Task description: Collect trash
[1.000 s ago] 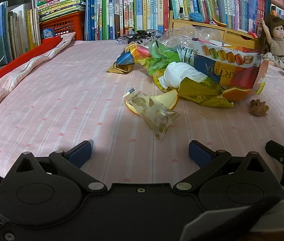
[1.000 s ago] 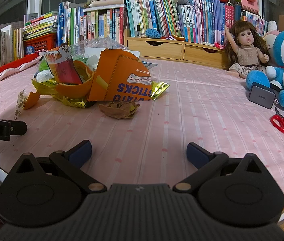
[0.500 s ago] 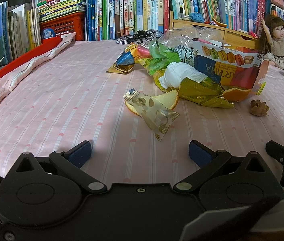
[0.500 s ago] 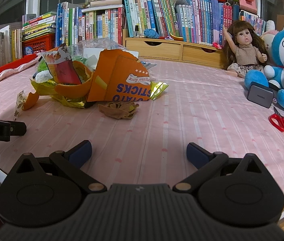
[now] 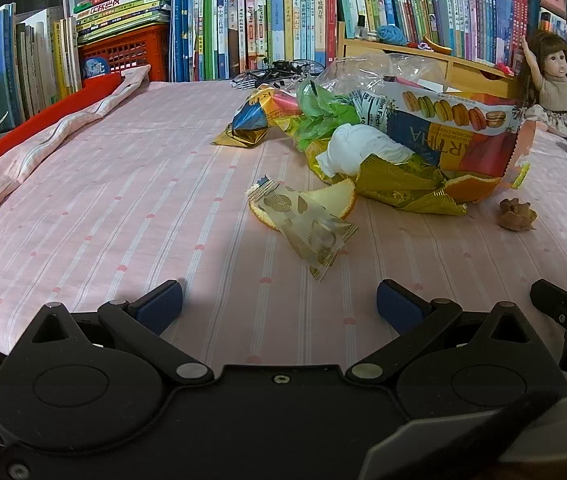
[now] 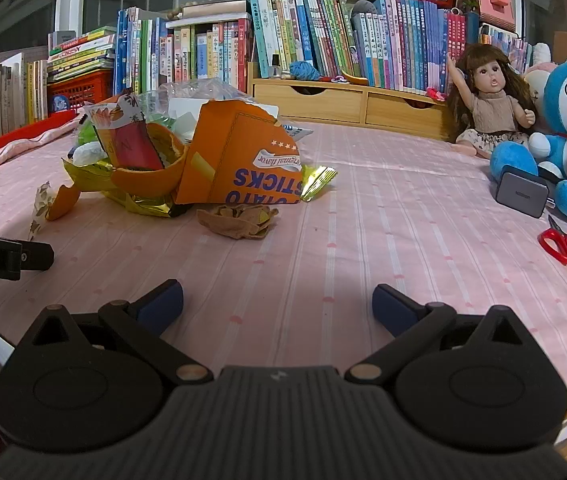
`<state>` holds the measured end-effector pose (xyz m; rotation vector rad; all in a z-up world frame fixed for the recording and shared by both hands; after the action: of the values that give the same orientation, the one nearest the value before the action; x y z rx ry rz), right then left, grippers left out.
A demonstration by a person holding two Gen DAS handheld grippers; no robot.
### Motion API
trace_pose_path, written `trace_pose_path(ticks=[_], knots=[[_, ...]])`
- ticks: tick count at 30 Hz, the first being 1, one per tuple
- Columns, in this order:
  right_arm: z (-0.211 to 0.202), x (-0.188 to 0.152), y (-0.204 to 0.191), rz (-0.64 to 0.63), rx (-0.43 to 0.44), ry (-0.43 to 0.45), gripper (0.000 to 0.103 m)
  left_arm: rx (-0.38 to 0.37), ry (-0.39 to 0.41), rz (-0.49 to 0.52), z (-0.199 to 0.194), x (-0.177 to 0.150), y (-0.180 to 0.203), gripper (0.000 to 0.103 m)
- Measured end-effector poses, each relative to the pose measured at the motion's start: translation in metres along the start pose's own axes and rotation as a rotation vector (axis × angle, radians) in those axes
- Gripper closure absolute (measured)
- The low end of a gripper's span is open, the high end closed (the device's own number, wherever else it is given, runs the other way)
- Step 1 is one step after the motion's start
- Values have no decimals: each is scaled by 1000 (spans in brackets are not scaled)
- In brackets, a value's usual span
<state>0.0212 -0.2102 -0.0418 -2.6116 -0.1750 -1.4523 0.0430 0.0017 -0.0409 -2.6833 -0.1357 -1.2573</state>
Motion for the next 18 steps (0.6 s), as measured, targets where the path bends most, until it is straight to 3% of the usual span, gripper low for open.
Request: trace_pose_path(ticks=[12,18], knots=[[5,4,1,-15,35,-19,0,-2,24,-4,0,-2,1,0],[12,8,-2,-67,109,-36,0,-59,60,28,-9,0,8,0]])
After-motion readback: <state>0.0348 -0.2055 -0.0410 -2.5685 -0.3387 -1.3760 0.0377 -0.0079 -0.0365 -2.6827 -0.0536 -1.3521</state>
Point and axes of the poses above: each gripper's, at about its wrist camera, not at the fingertips, and z roughly the way its jaws point, y to its right, x to its top, the point moved 6 cm from there along z, roughly the way its jaws point, and after that the axes turned 10 degrees about x, right-handed, at the moved point
